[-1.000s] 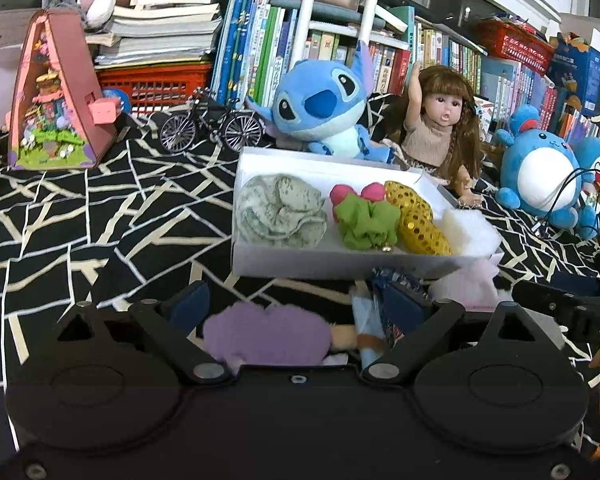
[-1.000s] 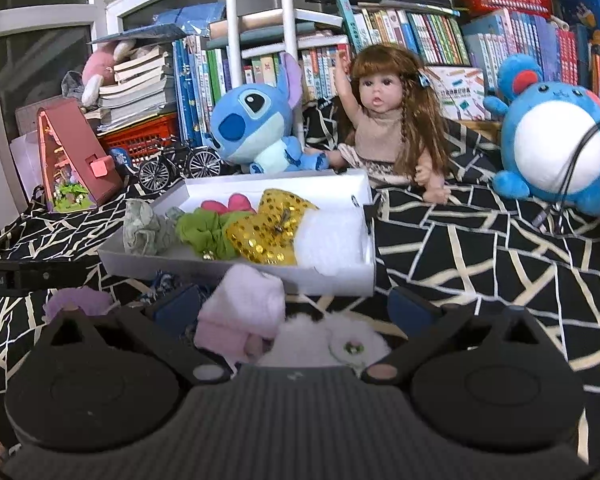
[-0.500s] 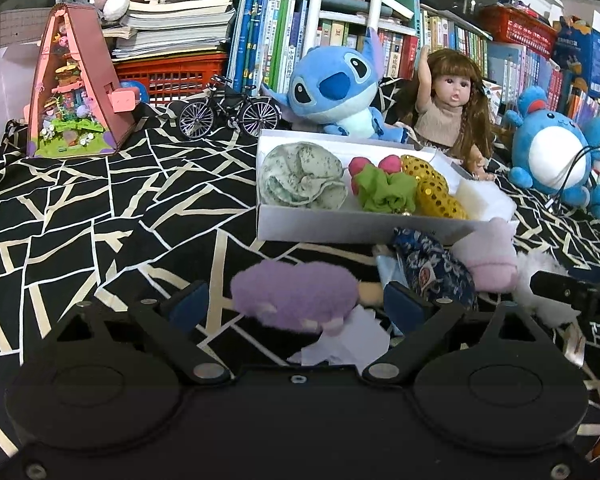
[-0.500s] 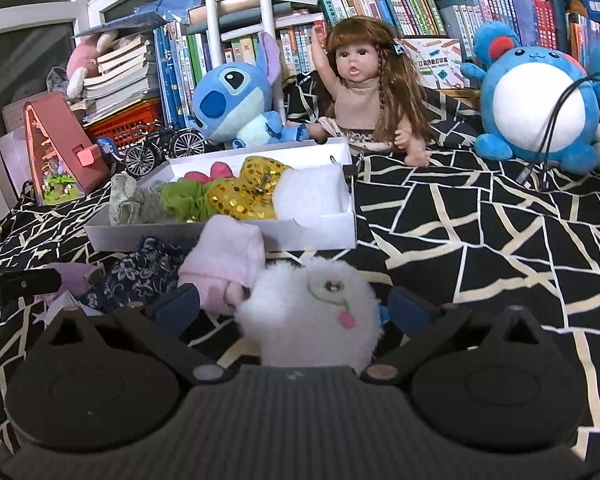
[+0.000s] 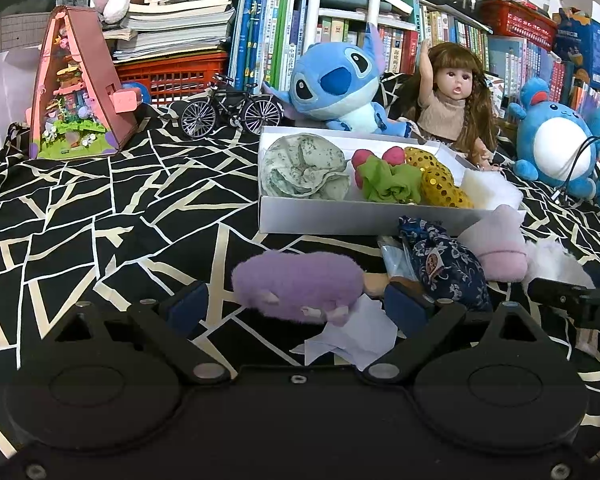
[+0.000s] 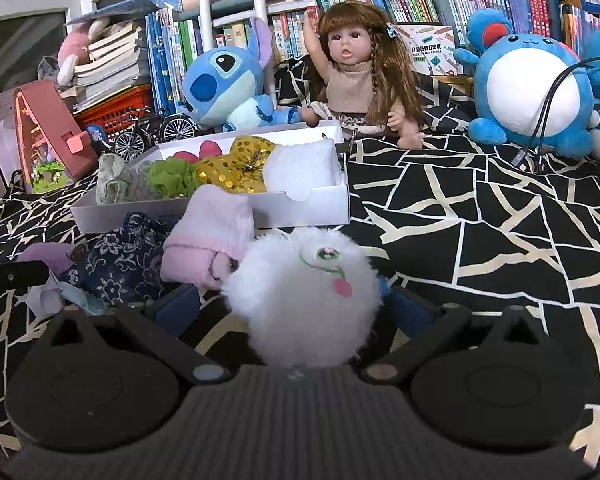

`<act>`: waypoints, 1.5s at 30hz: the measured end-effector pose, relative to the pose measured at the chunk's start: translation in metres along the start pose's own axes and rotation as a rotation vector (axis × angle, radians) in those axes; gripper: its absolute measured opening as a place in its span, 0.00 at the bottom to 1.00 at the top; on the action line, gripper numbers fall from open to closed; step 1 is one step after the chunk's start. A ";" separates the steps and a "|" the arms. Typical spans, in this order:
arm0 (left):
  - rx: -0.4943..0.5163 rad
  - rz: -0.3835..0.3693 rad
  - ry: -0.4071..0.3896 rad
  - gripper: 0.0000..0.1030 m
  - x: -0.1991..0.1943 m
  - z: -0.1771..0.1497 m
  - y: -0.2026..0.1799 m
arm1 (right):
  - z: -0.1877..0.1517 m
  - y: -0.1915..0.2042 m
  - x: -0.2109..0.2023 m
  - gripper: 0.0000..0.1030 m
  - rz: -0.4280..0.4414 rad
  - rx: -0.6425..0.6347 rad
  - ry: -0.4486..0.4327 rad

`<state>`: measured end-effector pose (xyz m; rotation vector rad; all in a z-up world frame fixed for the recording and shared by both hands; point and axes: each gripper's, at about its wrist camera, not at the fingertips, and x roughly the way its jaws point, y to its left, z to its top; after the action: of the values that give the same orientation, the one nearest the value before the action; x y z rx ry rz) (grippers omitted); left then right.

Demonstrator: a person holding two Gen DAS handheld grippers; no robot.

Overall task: Organize soft objects
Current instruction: 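Move the left gripper to the purple fuzzy pouch while the right gripper reaches the white fluffy ball, then grasp the purple fuzzy pouch with the left gripper while the right gripper grasps the white fluffy ball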

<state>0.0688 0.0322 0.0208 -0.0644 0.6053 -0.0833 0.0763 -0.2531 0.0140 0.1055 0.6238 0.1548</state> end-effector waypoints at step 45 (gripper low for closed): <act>0.016 0.004 -0.018 0.62 0.013 0.004 -0.003 | 0.000 0.003 0.007 0.95 -0.035 -0.015 0.028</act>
<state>0.0819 0.0276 0.0171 -0.0486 0.5862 -0.0834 0.0811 -0.2490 0.0103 0.0775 0.6523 0.1274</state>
